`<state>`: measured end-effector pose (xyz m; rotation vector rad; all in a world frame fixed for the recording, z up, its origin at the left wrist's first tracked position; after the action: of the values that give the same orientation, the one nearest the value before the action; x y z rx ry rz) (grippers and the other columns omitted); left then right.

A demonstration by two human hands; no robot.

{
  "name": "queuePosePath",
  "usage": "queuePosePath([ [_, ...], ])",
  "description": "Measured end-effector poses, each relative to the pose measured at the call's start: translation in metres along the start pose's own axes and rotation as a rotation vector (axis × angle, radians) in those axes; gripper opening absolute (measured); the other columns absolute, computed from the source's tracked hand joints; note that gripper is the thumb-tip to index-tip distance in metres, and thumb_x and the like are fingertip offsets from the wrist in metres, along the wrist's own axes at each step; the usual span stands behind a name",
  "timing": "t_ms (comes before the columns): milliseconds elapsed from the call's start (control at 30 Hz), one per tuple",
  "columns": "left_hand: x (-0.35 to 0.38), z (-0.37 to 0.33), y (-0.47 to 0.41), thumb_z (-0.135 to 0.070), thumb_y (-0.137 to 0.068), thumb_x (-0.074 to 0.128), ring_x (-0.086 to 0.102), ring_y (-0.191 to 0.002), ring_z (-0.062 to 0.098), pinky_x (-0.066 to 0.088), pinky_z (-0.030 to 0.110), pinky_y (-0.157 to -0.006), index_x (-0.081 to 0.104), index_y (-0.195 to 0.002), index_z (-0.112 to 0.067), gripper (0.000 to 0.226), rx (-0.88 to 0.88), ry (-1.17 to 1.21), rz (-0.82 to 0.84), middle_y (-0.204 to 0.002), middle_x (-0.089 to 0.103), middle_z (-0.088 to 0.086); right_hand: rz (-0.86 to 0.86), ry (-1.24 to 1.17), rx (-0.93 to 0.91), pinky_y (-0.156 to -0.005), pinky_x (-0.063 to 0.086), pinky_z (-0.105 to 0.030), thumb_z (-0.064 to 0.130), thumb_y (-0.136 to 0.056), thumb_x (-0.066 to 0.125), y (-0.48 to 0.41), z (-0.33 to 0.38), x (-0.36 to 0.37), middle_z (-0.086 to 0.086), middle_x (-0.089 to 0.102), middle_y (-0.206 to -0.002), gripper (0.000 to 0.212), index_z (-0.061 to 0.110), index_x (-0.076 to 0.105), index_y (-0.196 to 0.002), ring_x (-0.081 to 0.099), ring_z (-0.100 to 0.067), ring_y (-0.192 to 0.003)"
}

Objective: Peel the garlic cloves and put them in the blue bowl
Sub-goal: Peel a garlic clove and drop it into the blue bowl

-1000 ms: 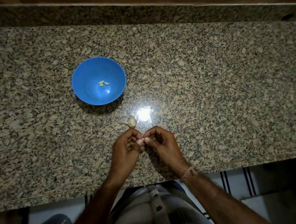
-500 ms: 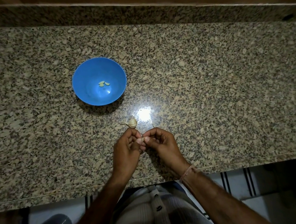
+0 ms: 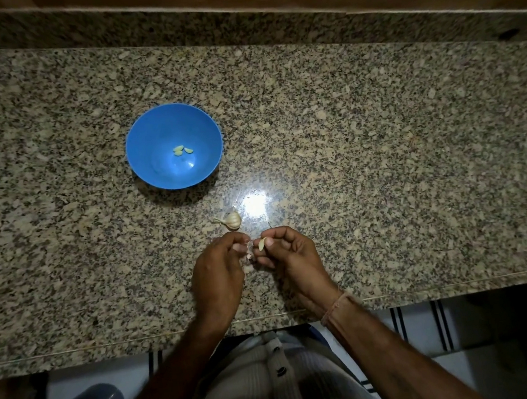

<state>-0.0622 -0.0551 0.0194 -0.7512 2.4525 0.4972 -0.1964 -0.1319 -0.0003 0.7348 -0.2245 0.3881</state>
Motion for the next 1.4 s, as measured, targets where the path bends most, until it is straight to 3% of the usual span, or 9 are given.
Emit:
queuePosePath([
  [100,0.000,-0.005,0.002,-0.015,-0.098,0.065,0.062,-0.107,0.011,0.056,0.039,-0.083,0.068,-0.119,-0.032,0.027,0.079,0.039,0.025,-0.113,0.066,-0.015,-0.001,-0.006,0.022,-0.094,0.057,-0.050,0.002,-0.100,0.065,-0.001,-0.001,0.001,-0.024,0.072,-0.100,0.011,0.002,0.072,-0.109,0.069,-0.027,-0.087],
  [200,0.001,-0.006,0.005,-0.031,-0.092,0.075,0.061,-0.100,0.009,0.055,0.040,-0.078,0.072,-0.107,-0.034,0.016,0.084,0.005,0.025,-0.102,0.066,-0.019,-0.014,0.048,0.028,-0.094,0.056,-0.056,0.000,-0.096,0.070,0.001,0.000,0.003,-0.023,0.073,-0.093,0.007,-0.002,0.069,-0.103,0.069,-0.032,-0.087],
  [333,0.002,0.008,0.004,-0.029,-0.092,0.075,0.070,-0.085,0.008,0.061,0.045,-0.071,0.075,-0.093,-0.035,0.006,-0.083,0.145,0.018,-0.088,0.074,-0.014,-0.007,0.161,-0.052,-0.081,0.057,-0.044,-0.001,-0.098,0.066,0.006,0.004,0.005,-0.018,0.075,-0.090,0.008,-0.002,0.073,-0.103,0.067,-0.024,-0.079],
  [467,0.001,0.015,0.004,-0.026,-0.094,0.075,0.076,-0.085,0.013,0.063,0.052,-0.080,0.079,-0.091,-0.031,0.007,-0.219,0.345,0.035,-0.087,0.078,-0.011,0.052,0.335,-0.202,-0.087,0.060,-0.030,-0.006,-0.097,0.065,0.014,0.019,0.008,-0.010,0.078,-0.111,0.022,0.002,0.075,-0.115,0.073,-0.022,-0.106],
  [600,0.004,0.017,0.006,-0.028,-0.099,0.069,0.077,-0.084,0.012,0.064,0.050,-0.081,0.080,-0.093,-0.030,0.013,-0.214,0.341,0.083,-0.085,0.079,-0.008,0.094,0.264,-0.193,-0.087,0.063,-0.045,-0.004,-0.096,0.068,0.015,0.017,0.018,-0.026,0.076,-0.101,0.011,-0.009,0.073,-0.104,0.074,-0.037,-0.096],
  [767,-0.002,0.008,0.008,-0.013,-0.099,0.066,0.069,-0.101,0.002,0.061,0.041,-0.088,0.074,-0.117,-0.029,0.026,-0.121,0.225,0.031,-0.108,0.074,-0.015,-0.017,0.359,-0.191,-0.090,0.062,-0.057,0.001,-0.096,0.070,0.009,0.014,0.009,-0.015,0.078,-0.098,0.011,0.005,0.079,-0.101,0.074,-0.039,-0.098],
  [967,-0.002,0.008,0.008,-0.024,-0.094,0.076,0.073,-0.091,0.011,0.063,0.049,-0.079,0.078,-0.101,-0.031,0.011,-0.102,0.292,0.059,-0.097,0.076,-0.013,-0.004,0.364,-0.217,-0.088,0.062,-0.058,0.000,-0.094,0.072,0.011,0.012,0.008,-0.018,0.077,-0.098,0.010,0.007,0.076,-0.101,0.073,-0.043,-0.098],
  [1133,-0.008,-0.002,0.008,-0.025,-0.093,0.078,0.073,-0.089,0.005,0.063,0.041,-0.078,0.080,-0.102,-0.029,0.010,-0.038,0.252,0.078,-0.094,0.077,-0.015,-0.017,0.430,-0.314,-0.080,0.061,-0.033,-0.006,-0.093,0.070,0.017,0.020,0.008,-0.016,0.073,-0.092,0.010,0.002,0.071,-0.098,0.071,-0.022,-0.087],
  [1400,-0.015,-0.017,0.010,-0.035,-0.096,0.073,0.065,-0.070,-0.002,0.048,0.026,-0.054,0.071,-0.100,-0.037,0.005,0.138,-0.069,0.030,-0.076,0.071,-0.017,-0.004,0.562,-0.416,-0.081,0.059,-0.032,0.001,-0.092,0.075,0.016,0.023,0.007,-0.004,0.073,-0.092,0.012,0.010,0.068,-0.097,0.069,-0.027,-0.089],
])
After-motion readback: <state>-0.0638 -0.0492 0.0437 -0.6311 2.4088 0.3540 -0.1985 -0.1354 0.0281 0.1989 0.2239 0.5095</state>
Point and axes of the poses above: each hand's wrist, its own y-axis away from the middle knuckle, its own x-axis out of the palm, z = x × y, the point moved 3 cm from there along -y, towards the middle knuckle
